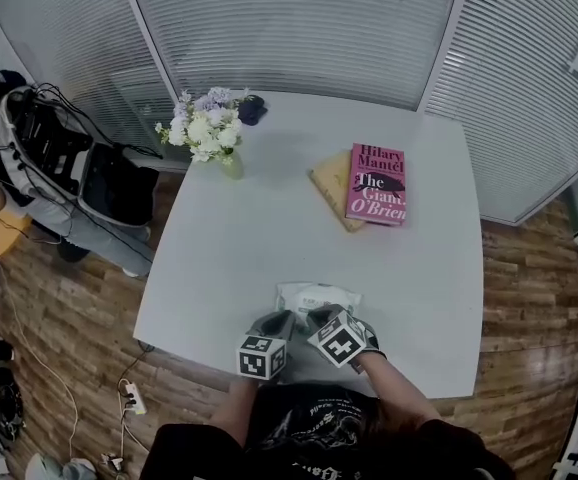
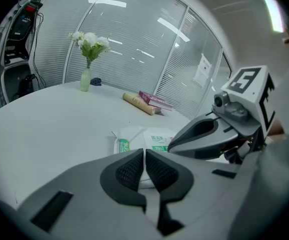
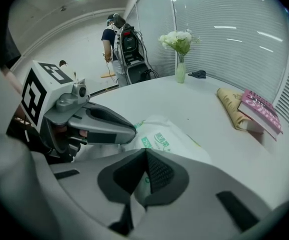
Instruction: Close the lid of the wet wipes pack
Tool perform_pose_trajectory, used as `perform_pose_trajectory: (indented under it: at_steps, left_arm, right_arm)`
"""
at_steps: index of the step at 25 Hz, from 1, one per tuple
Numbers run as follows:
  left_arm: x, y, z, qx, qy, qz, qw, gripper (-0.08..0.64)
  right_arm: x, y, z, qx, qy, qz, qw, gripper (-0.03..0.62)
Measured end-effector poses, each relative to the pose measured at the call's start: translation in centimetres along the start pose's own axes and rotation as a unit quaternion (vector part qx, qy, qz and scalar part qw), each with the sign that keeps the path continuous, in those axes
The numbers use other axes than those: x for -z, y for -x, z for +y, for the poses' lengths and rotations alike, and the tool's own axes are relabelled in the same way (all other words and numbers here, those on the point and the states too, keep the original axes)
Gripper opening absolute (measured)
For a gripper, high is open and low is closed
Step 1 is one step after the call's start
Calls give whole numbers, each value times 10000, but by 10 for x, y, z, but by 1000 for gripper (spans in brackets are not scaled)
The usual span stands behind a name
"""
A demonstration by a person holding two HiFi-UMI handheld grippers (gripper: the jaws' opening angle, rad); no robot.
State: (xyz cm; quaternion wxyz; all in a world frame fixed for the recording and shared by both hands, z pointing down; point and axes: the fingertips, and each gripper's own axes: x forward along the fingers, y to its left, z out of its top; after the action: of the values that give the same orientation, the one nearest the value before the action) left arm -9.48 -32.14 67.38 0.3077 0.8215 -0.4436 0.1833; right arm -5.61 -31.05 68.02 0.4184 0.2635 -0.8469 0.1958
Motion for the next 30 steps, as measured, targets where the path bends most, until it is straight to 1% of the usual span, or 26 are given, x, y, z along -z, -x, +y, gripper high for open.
perform_pose_trajectory:
  at_steps: [4,8,10,11,13,15,17,19,20,22,25,27,28,30]
  left_arm:
    - [1,-2,0,19,10,27,10000,15]
    - [-1,-2,-2,16,70,55,10000,15]
    - [-5,1,-3,34,114,-1,9999,15]
    - [-9,4,-4,46,128,-78,9999,15]
    - [-20,10,-8,76,117,-285,9995,15]
    - [-36,16,-11,99,36,-521,9986,15]
    - [-57,24,-17,110,-77,-806,9967,15]
    - [-82,32,-26,141,-209,-1167,9928,15]
    - [-96,37,-31,160,-290,-1367,9901,15]
    - [-123,49,-40,175,-491,-1753,9831,15]
    - [-154,71,-54,111,-923,-2203,9710,15]
    - [-166,85,-61,45,-1175,-2433,9628,15]
    - [-170,92,-64,33,-1239,-2535,9594,15]
    - [-174,105,-68,2,-1276,-2702,9543,15]
  right_arm:
    - [1,-2,-2,-11,-160,-44,9999,-2]
    - [1,-1,-6,-210,-408,-200,9987,-2]
    - [-2,4,-11,-230,-662,-415,9967,-2]
    - [-7,10,-15,-163,-780,-592,9951,-2]
    - [-20,28,-28,60,-959,-1124,9890,-2]
    - [-37,56,-42,285,-1057,-1782,9779,-2]
    - [-53,88,-53,426,-1094,-2426,9630,-2]
    - [-62,123,-62,610,-1081,-2974,9467,-2]
    - [-64,138,-67,775,-1060,-3174,9392,-2]
    - [-63,164,-77,1220,-1016,-3419,9262,-2]
    - [-53,196,-89,1904,-1009,-3649,9058,-2]
    - [-47,214,-91,2211,-1066,-3837,8902,-2]
    - [-43,220,-90,2313,-1092,-3920,8837,-2]
    - [-35,230,-85,2535,-1063,-3962,8761,-2]
